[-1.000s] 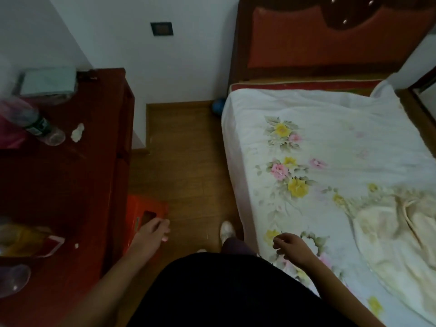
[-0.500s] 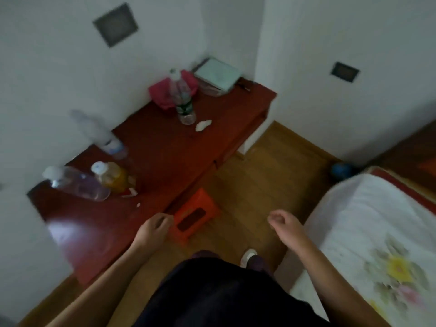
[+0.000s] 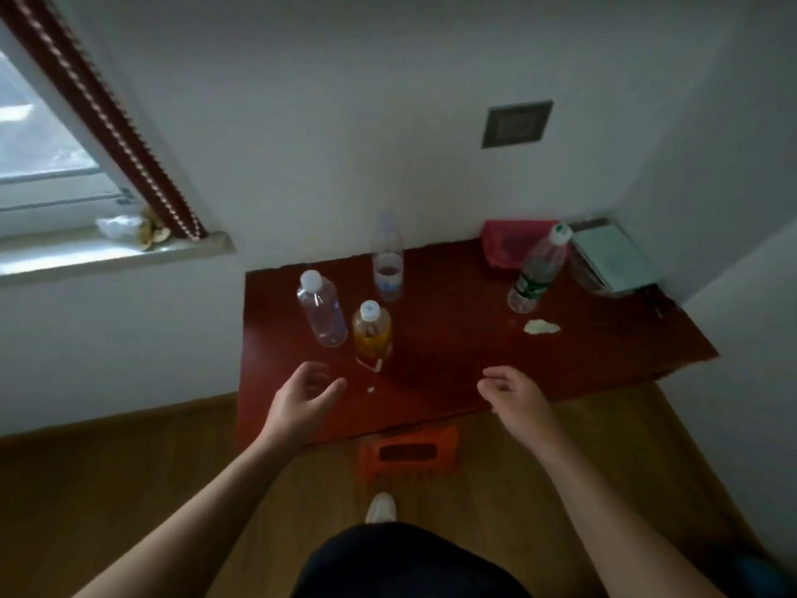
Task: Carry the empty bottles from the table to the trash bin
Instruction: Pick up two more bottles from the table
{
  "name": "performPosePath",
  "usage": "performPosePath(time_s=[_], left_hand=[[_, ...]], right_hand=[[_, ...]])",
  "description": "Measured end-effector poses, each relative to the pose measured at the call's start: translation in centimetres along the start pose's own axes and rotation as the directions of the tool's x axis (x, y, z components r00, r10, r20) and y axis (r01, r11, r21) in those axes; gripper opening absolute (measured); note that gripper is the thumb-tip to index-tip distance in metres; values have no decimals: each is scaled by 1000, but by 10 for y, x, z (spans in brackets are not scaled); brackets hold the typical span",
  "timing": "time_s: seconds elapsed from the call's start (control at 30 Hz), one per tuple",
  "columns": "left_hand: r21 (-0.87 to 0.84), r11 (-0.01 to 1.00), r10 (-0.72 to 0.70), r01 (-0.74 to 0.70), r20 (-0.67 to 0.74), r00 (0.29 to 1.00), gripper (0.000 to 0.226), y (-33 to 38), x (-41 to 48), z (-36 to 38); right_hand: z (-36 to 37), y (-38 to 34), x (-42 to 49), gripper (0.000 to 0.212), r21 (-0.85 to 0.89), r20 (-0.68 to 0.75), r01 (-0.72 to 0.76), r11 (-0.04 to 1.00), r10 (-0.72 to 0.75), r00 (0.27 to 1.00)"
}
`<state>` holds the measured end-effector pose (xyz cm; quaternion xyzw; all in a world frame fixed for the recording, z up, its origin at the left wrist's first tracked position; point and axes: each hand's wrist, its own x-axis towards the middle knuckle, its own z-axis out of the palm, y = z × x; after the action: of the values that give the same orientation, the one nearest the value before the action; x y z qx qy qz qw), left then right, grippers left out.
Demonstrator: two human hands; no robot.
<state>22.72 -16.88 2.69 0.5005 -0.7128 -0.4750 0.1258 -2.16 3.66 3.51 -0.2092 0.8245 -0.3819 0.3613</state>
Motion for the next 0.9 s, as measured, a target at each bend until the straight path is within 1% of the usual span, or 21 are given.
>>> performPosePath(time_s=[0.07, 0.13, 0.17, 0.27, 0.37, 0.47, 0.5, 0.53, 0.6, 0.67, 0.77, 0.9], left_hand=[[-16, 1000, 8, -10, -73, 997, 31, 11, 15, -6], [-32, 999, 2, -6, -127, 992, 36, 14, 32, -13], [-31, 1000, -3, -2, -142, 990, 44, 13, 42, -17], [-26, 999, -35, 31, -153, 988, 78, 3, 76, -32], [-44, 999, -28, 25, -69, 997, 99, 1, 108, -41], [-30, 999, 20, -19, 18, 1000, 110, -1, 137, -39], [-35, 999, 35, -34, 29, 999, 108, -1, 143, -38], [-45, 998, 54, -53, 28, 998, 101, -2, 148, -36], [-69, 994, 84, -84, 8, 996, 78, -1, 153, -33], [-92, 992, 91, -92, -17, 996, 63, -1, 154, -32], [-133, 988, 79, -85, -51, 996, 60, -1, 151, -33], [-186, 979, 54, -78, -131, 990, 62, -2, 135, -43]], right_hand=[[13, -27, 15, 37, 1, 18, 52, 999, -52, 998], [27, -47, 30, 40, -23, 44, 86, 996, -84, 995], [34, -56, 37, 43, -42, 54, 103, 994, -100, 993], [59, -72, 54, 59, -97, 87, 143, 985, -134, 987], [85, -83, 63, 77, -138, 118, 181, 974, -166, 979], [108, -91, 72, 86, -162, 120, 210, 964, -192, 974], [114, -93, 76, 87, -167, 114, 210, 963, -192, 975], [120, -94, 80, 89, -175, 106, 207, 963, -191, 976], [128, -94, 88, 92, -195, 94, 205, 959, -190, 977], [133, -94, 94, 86, -202, 91, 214, 956, -200, 976], [135, -99, 101, 68, -174, 71, 226, 959, -216, 974], [128, -109, 106, 64, -137, 57, 251, 958, -245, 968]])
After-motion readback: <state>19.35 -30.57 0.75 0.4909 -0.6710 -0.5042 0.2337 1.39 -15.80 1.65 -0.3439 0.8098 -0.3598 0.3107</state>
